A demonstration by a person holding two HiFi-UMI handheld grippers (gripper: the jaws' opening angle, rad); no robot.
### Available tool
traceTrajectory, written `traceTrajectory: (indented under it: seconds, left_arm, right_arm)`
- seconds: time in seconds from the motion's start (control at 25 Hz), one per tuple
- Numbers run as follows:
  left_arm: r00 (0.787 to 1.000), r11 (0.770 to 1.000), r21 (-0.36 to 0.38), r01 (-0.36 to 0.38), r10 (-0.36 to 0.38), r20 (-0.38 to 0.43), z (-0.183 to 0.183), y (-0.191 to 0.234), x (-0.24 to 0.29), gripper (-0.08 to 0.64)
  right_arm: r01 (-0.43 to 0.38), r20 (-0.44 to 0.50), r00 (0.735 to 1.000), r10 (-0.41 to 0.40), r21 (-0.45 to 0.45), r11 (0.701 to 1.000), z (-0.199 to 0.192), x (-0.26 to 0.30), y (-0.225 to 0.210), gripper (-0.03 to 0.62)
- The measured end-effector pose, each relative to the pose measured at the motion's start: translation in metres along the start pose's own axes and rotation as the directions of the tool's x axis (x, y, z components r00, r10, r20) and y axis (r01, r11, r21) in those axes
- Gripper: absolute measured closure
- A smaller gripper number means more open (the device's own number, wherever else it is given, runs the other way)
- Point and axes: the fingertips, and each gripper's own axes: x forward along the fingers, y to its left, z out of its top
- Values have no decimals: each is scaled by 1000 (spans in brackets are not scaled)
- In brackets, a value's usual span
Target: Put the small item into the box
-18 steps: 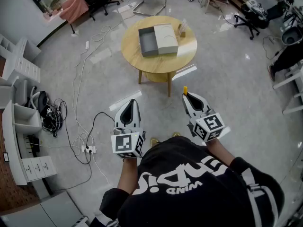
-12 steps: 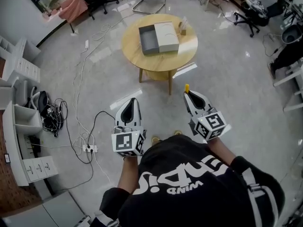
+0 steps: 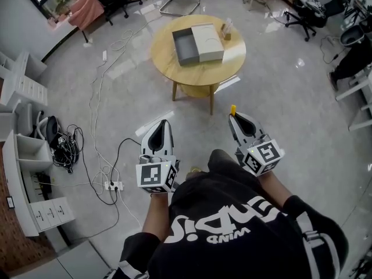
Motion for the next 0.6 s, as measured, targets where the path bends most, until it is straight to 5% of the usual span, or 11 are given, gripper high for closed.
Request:
traceTrajectory:
  seconds: [0.6]
  left_arm:
    - [999,999,-17,39,-39,10,6,40,62,551]
  right_arm:
    - [42,11,999,-42,21,999,7,67,-23,568]
